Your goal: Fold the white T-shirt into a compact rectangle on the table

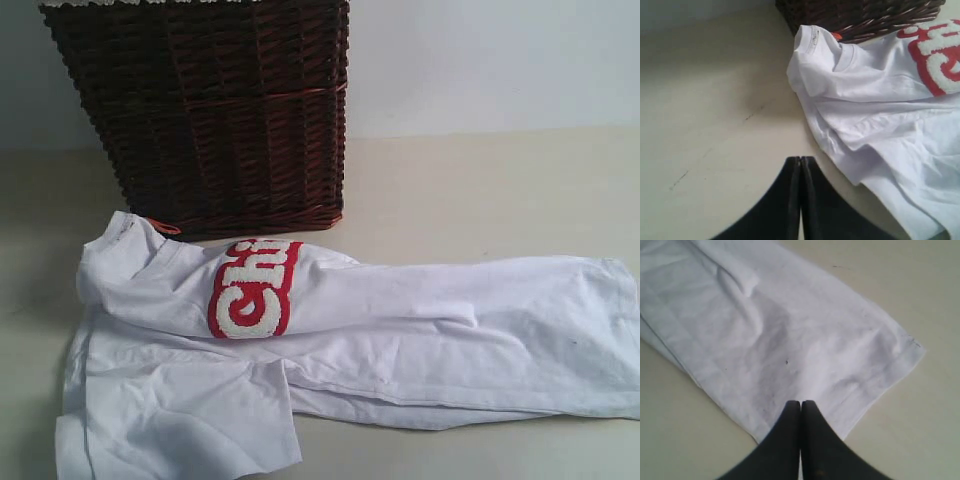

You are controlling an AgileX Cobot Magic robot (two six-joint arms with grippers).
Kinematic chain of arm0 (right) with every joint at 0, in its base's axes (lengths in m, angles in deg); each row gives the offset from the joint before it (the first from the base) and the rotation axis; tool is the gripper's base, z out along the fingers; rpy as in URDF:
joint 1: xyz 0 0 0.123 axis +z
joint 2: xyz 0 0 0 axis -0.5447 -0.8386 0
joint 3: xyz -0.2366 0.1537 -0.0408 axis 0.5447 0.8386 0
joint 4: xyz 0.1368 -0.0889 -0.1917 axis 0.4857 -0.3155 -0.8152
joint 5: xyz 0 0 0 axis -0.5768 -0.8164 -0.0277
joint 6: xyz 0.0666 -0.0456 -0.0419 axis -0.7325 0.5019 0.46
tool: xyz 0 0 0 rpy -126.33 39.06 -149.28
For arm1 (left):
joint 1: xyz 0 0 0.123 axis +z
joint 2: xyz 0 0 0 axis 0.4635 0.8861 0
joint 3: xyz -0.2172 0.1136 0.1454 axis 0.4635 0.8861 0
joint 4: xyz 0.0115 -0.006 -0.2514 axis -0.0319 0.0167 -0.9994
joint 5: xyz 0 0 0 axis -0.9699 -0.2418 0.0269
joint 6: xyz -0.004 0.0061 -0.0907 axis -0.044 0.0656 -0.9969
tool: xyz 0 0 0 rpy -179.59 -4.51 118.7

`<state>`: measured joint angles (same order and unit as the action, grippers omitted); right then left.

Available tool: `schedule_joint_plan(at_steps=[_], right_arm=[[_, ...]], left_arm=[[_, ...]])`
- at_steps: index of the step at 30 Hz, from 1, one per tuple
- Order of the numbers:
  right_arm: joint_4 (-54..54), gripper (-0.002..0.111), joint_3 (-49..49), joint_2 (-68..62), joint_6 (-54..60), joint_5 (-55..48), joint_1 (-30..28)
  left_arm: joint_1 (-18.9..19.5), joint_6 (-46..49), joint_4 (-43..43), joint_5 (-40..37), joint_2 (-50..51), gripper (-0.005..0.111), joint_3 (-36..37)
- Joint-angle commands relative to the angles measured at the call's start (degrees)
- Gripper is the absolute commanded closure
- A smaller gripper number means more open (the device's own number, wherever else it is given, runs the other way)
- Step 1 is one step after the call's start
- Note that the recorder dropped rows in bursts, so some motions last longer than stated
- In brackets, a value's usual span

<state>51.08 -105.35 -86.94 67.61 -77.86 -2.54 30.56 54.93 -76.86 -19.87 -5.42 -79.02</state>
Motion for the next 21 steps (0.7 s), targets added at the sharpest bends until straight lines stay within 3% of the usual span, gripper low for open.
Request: schedule_joint_plan(at_steps=[1, 4, 12, 15, 21], right_arm=[[2.1, 0.108, -0.4, -1.7, 4.5, -0.5, -0.1], [2.3, 0.108, -0.4, -1.8, 5.1, -0.7, -0.1], [4.9, 0.108, -0.4, -3.2, 6.5, -3.6, 0.0], [11.1, 0.108, -0.4, -9.0, 6.5, -1.4, 4.0], [22.9, 0.108, -3.0, -22.0, 6.5, 14.7, 15.6]], left_arm=[[0.1, 0.1, 0.4, 4.9, -2.9, 0.107, 4.9], [0.1, 0.3, 4.1, 3.0, -5.9, 0.107, 4.9], [0.1, 0.3, 4.0, 2.1, -14.9, 0.107, 4.9], [0.1, 0.3, 4.0, 2.1, -14.9, 0.107, 4.9], [0.1, 0.3, 4.0, 2.1, -14.9, 0.107, 4.9]])
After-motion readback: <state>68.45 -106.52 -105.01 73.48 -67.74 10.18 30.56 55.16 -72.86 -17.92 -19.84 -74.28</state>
